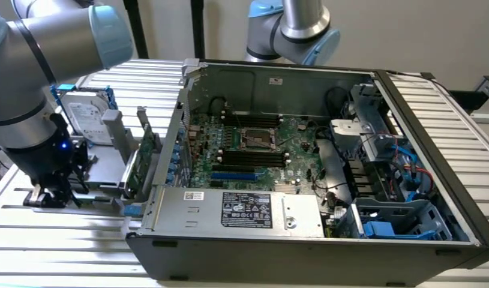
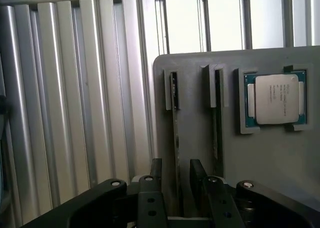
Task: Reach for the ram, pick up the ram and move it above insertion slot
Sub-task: 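Pick up the ram and move it above insertion slot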
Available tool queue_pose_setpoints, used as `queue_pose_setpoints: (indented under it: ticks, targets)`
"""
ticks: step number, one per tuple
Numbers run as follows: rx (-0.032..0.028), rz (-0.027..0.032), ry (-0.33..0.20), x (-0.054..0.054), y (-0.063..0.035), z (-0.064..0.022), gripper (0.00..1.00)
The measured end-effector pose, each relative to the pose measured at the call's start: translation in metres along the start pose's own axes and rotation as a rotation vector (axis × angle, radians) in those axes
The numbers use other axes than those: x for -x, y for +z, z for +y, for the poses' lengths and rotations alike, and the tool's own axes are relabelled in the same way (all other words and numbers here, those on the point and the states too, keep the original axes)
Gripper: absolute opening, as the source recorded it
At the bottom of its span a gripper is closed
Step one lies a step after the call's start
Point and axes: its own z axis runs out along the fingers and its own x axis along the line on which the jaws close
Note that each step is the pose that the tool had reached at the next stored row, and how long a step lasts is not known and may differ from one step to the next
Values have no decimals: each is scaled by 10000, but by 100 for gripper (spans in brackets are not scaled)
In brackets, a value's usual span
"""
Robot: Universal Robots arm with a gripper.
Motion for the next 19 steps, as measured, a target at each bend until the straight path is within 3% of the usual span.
queue_pose_setpoints:
  ticks: [4,10,15,19]
  targets:
    - [4,-30,-201,-1,22,0,36]
    - [12,-122,-401,-1,40,1,36]
    - [21,-125,-405,-1,56,2,36]
    - [25,-125,-404,-1,59,2,27]
